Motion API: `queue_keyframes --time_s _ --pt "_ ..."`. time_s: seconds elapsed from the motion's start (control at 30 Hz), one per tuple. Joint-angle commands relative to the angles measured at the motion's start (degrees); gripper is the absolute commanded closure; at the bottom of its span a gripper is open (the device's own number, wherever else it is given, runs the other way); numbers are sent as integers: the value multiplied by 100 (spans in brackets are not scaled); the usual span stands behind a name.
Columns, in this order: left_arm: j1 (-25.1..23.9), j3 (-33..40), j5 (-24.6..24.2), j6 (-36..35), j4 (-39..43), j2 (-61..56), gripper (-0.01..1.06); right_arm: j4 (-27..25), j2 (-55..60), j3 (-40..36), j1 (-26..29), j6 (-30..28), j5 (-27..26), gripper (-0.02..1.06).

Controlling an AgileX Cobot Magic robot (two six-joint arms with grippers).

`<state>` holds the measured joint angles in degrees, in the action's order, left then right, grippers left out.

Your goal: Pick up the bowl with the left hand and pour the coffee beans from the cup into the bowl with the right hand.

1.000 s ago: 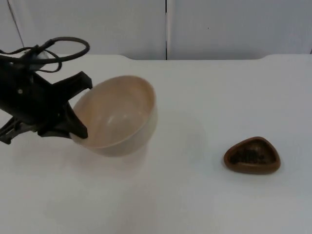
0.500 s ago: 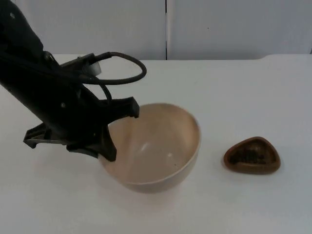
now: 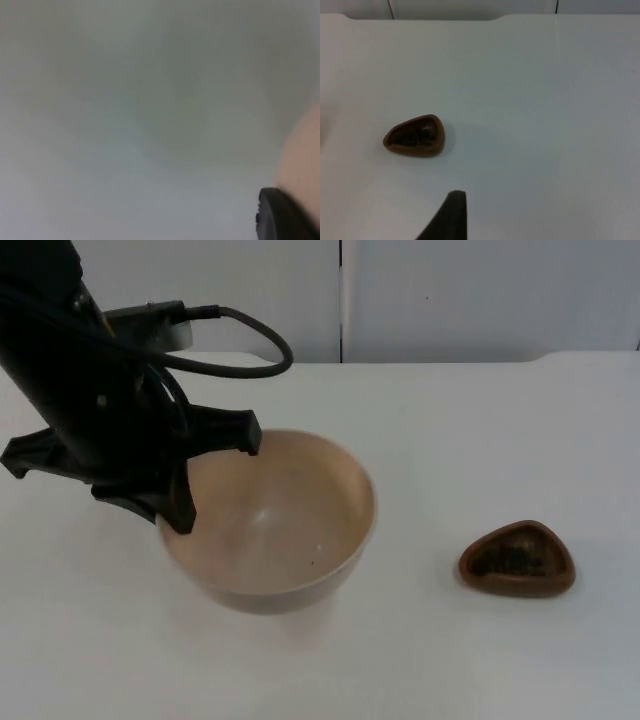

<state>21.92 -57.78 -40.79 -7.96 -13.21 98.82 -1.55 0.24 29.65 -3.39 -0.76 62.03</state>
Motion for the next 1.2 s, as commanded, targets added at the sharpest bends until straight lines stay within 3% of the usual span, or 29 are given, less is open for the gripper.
queue_keyframes --time_s 0.0,0.13,0.67,0.8,0.9,1.03,1.17 --pt "41 -68 -29 177 56 -56 105 13 -24 -15 31 -37 -23 -1" --pt "41 -78 113 483 45 -56 105 13 -24 -15 31 -37 -23 -1" --pt "5 -78 64 366 -433 -56 105 13 -24 -15 31 -37 -23 -1" --pt "5 -78 112 -353 -48 -56 105 13 -24 -15 31 -37 -23 -1" --pt "29 -78 31 -1508 900 -56 105 13 -24 -15 31 -37 -23 -1" --pt "151 -81 -11 -2309 1522 -56 105 -8 -24 -15 31 -37 -23 -1" --pt "268 -81 113 -2388 1458 -56 105 -8 -24 -15 31 -37 -23 -1"
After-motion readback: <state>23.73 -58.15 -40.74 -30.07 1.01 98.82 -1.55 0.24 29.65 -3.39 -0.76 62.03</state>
